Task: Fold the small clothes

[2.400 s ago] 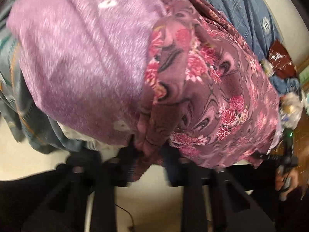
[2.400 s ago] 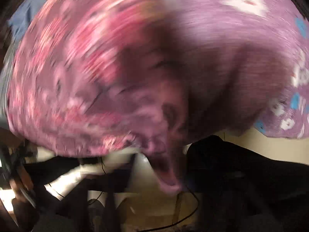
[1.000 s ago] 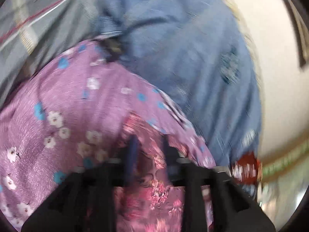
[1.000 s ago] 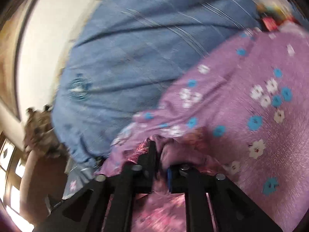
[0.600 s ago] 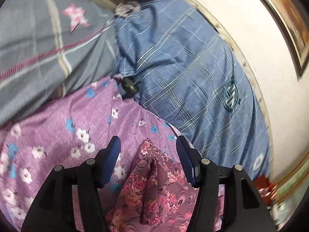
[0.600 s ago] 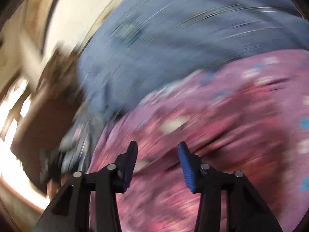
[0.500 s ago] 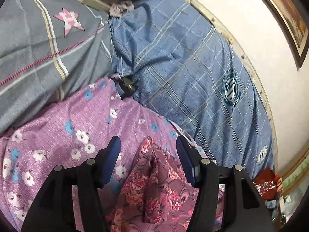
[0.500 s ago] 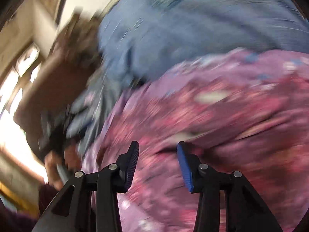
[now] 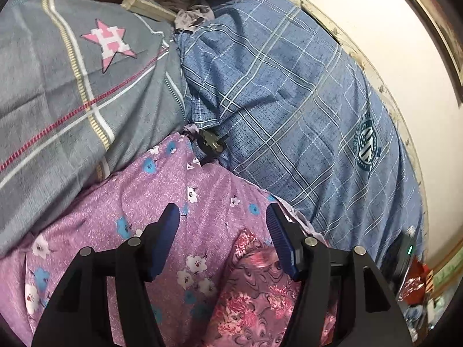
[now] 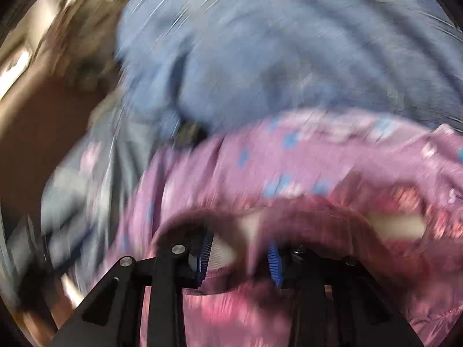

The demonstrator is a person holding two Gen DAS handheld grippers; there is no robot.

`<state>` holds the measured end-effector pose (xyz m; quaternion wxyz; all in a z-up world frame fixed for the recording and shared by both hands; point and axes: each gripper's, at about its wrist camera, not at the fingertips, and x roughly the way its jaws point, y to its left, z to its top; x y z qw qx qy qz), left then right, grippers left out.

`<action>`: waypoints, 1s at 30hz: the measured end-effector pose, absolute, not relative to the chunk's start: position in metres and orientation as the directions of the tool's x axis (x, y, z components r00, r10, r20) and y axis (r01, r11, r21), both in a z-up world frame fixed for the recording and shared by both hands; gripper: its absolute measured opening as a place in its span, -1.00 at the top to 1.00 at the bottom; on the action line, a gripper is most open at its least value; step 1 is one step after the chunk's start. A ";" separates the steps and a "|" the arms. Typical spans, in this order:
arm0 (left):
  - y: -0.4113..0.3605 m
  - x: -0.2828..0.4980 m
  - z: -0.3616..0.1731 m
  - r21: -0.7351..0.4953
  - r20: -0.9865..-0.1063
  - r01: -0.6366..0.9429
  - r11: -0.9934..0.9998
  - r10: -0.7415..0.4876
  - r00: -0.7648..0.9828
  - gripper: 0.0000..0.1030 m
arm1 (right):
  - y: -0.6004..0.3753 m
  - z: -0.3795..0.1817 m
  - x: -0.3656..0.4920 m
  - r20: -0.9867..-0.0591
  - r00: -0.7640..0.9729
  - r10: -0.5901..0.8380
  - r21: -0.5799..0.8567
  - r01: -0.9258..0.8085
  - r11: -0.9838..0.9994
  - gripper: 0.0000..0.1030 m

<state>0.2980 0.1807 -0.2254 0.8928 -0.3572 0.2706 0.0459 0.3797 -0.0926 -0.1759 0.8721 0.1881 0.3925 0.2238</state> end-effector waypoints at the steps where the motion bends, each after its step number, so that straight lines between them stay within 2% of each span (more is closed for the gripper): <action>1: 0.178 0.300 -0.225 -0.606 -0.519 -0.262 0.751 -0.123 0.846 -0.31 | -0.105 -0.172 0.382 -0.584 0.603 0.544 0.531 -0.224 0.817 0.28; 5: 0.148 0.311 -0.224 -0.536 -0.555 -0.185 0.823 -0.179 0.812 -0.32 | -0.155 -0.167 0.355 -0.571 0.641 0.513 0.518 -0.204 0.831 0.30; 9: 0.106 0.318 -0.222 -0.443 -0.577 -0.085 0.893 -0.211 0.789 -0.36 | -0.227 -0.186 0.329 -0.581 0.668 0.464 0.568 -0.075 0.820 0.35; 15: 0.065 0.330 -0.243 -0.335 -0.658 -0.087 0.938 -0.166 0.735 -0.36 | -0.338 -0.224 0.291 -0.598 0.706 0.381 0.642 0.138 0.754 0.36; 18: 0.054 0.334 -0.253 -0.300 -0.689 -0.098 0.949 -0.145 0.710 -0.37 | -0.361 -0.246 0.297 -0.587 0.690 0.425 0.711 0.188 0.677 0.34; 19: 0.052 0.337 -0.257 -0.277 -0.709 -0.116 0.954 -0.121 0.695 -0.37 | -0.361 -0.257 0.305 -0.614 0.653 0.443 0.713 0.217 0.667 0.34; 21: 0.051 0.345 -0.270 -0.232 -0.753 -0.155 0.960 -0.076 0.653 -0.36 | -0.361 -0.273 0.315 -0.671 0.614 0.415 0.679 0.285 0.676 0.54; 22: 0.051 0.347 -0.275 -0.218 -0.769 -0.168 0.961 -0.063 0.636 -0.36 | -0.363 -0.274 0.317 -0.668 0.625 0.403 0.676 0.284 0.680 0.65; 23: 0.050 0.350 -0.280 -0.191 -0.785 -0.191 0.963 -0.033 0.619 -0.37 | -0.363 -0.270 0.319 -0.679 0.624 0.385 0.659 0.288 0.695 0.65; 25: 0.050 0.350 -0.280 -0.170 -0.785 -0.205 0.964 -0.007 0.619 -0.37 | -0.362 -0.256 0.318 -0.677 0.651 0.345 0.637 0.283 0.717 0.53; 26: 0.049 0.350 -0.278 -0.166 -0.781 -0.208 0.964 0.001 0.625 -0.37 | -0.360 -0.247 0.316 -0.657 0.680 0.325 0.631 0.261 0.730 0.52; 30: 0.040 0.347 -0.267 -0.198 -0.737 -0.168 0.966 -0.034 0.675 -0.37 | -0.322 -0.235 0.326 -0.568 0.675 0.471 0.686 0.071 0.724 0.43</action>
